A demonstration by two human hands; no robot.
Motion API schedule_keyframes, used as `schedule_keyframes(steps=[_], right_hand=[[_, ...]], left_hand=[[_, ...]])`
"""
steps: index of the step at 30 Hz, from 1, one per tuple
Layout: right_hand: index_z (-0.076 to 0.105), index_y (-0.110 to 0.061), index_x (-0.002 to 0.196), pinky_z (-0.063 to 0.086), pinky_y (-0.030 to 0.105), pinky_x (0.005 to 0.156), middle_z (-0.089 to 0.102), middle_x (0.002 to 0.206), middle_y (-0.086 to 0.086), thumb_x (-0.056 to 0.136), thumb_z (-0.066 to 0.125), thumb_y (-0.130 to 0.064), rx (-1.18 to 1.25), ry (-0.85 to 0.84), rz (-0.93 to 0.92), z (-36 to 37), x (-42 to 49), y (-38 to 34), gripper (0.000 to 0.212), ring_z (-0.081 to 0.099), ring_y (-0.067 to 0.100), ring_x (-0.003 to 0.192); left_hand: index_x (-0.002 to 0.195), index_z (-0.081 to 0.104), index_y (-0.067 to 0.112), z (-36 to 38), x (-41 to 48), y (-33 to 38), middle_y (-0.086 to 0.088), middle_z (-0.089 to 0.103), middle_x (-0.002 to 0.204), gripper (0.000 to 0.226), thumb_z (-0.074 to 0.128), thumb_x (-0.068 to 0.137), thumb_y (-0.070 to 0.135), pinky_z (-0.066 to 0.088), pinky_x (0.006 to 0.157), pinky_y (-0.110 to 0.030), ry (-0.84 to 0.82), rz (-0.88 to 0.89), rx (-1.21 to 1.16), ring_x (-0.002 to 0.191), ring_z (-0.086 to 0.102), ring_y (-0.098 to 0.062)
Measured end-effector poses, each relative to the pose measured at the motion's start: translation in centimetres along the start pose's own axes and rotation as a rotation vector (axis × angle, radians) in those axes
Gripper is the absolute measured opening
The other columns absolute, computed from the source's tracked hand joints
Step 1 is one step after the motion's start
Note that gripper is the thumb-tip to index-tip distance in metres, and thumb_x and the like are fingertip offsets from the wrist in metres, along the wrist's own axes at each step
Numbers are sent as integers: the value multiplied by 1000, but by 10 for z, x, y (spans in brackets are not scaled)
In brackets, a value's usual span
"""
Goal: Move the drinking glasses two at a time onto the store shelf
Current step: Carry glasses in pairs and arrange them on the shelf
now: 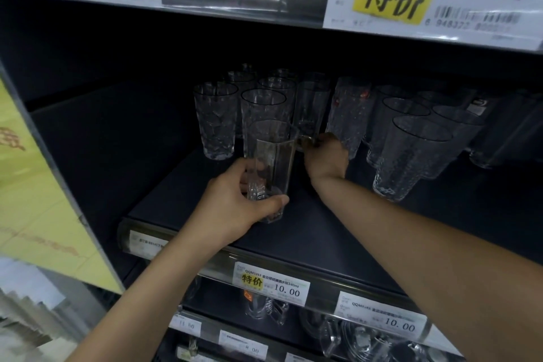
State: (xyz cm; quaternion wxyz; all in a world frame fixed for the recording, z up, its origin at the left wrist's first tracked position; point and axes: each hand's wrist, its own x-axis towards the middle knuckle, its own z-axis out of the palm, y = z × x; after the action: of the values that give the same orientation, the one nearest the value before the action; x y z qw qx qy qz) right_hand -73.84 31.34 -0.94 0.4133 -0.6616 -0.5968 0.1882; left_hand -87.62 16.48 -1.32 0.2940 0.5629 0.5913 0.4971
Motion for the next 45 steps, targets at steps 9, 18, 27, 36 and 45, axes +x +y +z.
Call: schedule_keyframes(steps=[9, 18, 27, 36, 45], right_hand=[[62, -21, 126, 50, 31, 91, 71, 117, 4, 98, 52, -26, -93, -254, -336, -62, -44, 40, 30, 64, 24, 109], [50, -19, 143, 24, 26, 118, 44, 153, 2, 99, 50, -44, -384, -491, -561, -100, -62, 74, 51, 35, 16, 143], [49, -21, 144, 23, 27, 118, 41, 155, 1, 99, 49, -45, -386, -499, -570, -99, -63, 72, 51, 33, 15, 144], [50, -21, 143, 25, 27, 118, 43, 153, 2, 99, 49, -45, -393, -493, -571, -100, -65, 72, 50, 34, 15, 143], [51, -20, 141, 26, 26, 116, 44, 152, 3, 99, 50, -43, -409, -473, -580, -99, -66, 71, 49, 37, 16, 142]], left_hand=[[108, 62, 33, 28, 6, 23, 26, 54, 83, 40, 83, 74, 38, 40, 73, -15, 71, 38, 199, 86, 57, -2], [105, 66, 9, 69, 46, 24, -6, 70, 99, 55, 63, 85, 60, 47, 66, -25, 69, 84, 522, 87, 65, -20], [96, 61, -1, 83, 66, 15, -16, 68, 91, 61, 69, 82, 58, 55, 65, -36, 204, 87, 456, 83, 66, -29], [99, 67, -1, 80, 68, 7, -17, 70, 84, 59, 70, 81, 55, 57, 65, -42, 321, 136, 471, 79, 68, -30], [102, 71, 4, 80, 71, 7, -18, 72, 91, 66, 62, 82, 66, 58, 69, -42, 332, 145, 563, 85, 68, -33]])
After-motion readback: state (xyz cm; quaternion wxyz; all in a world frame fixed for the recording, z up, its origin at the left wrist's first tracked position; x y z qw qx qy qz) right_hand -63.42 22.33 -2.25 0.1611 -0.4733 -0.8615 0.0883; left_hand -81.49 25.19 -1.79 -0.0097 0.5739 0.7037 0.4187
